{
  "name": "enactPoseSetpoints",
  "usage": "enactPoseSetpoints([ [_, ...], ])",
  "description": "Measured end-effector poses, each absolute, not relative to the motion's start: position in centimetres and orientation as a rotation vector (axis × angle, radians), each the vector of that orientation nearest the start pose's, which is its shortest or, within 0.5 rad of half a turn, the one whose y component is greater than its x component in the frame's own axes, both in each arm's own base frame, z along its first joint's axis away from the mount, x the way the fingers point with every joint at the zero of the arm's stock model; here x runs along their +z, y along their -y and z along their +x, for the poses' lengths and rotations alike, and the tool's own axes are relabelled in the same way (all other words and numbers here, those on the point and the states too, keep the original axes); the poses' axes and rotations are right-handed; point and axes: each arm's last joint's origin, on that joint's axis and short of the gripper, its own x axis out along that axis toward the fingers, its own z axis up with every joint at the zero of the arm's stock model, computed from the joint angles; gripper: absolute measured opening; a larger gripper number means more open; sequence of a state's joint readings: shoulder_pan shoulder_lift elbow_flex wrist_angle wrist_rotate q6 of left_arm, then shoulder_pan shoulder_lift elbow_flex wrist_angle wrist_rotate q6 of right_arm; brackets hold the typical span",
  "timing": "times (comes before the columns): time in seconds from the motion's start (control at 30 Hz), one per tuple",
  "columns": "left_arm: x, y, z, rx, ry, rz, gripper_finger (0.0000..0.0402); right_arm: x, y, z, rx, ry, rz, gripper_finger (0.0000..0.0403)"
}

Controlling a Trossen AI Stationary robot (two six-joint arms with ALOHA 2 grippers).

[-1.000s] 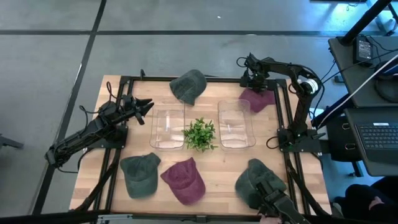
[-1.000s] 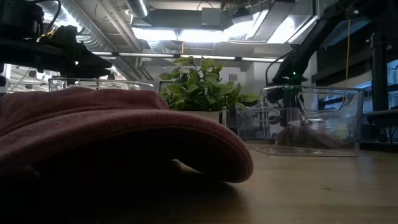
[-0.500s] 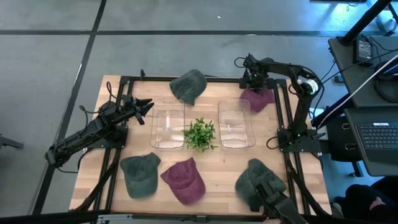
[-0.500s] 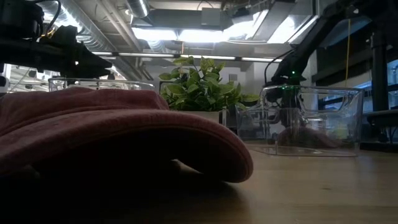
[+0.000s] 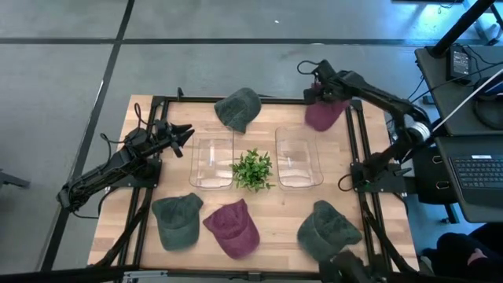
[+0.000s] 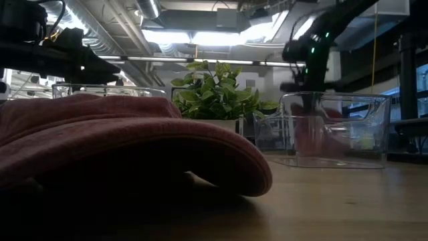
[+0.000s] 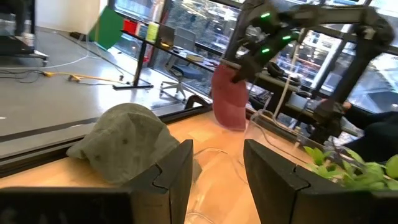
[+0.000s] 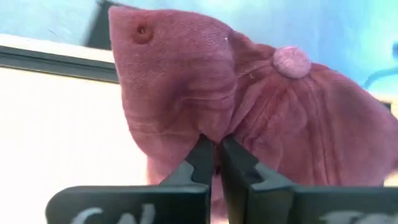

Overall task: Pick & Place hat
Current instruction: Put the top red cap into the right transparent bin

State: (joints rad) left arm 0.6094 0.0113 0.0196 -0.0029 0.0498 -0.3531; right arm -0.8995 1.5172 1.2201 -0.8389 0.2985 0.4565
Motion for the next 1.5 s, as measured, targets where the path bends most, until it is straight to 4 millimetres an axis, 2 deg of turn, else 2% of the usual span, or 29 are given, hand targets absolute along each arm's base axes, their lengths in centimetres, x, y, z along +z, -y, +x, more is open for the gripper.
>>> enactPoseSetpoints([
  [0.43, 16.9, -5.6, 7.9, 0.613, 0.114, -0.340, 0.0139, 37.2, 13.5, 16.2, -1.065, -0.542, 0.483, 0.0013],
  [0.67, 16.9, -5.6, 8.0, 0.613, 0.113, -0.341, 0.0139, 40.7, 8.5, 15.5, -0.867, -0.485, 0.396, 0.0013],
  [0.8, 16.9, -5.6, 8.0, 0.613, 0.113, -0.341, 0.0139, 40.7, 6.5, 16.0, -0.837, -0.511, 0.370, 0.0013],
  [1.1, 16.9, -5.6, 8.0, 0.613, 0.113, -0.341, 0.0139, 39.7, 3.2, 18.5, -0.789, -0.559, 0.316, 0.0013],
  [1.5, 16.9, -5.6, 8.0, 0.612, 0.113, -0.341, 0.0139, 37.7, 0.4, 21.8, -0.783, -0.608, 0.295, 0.0014],
])
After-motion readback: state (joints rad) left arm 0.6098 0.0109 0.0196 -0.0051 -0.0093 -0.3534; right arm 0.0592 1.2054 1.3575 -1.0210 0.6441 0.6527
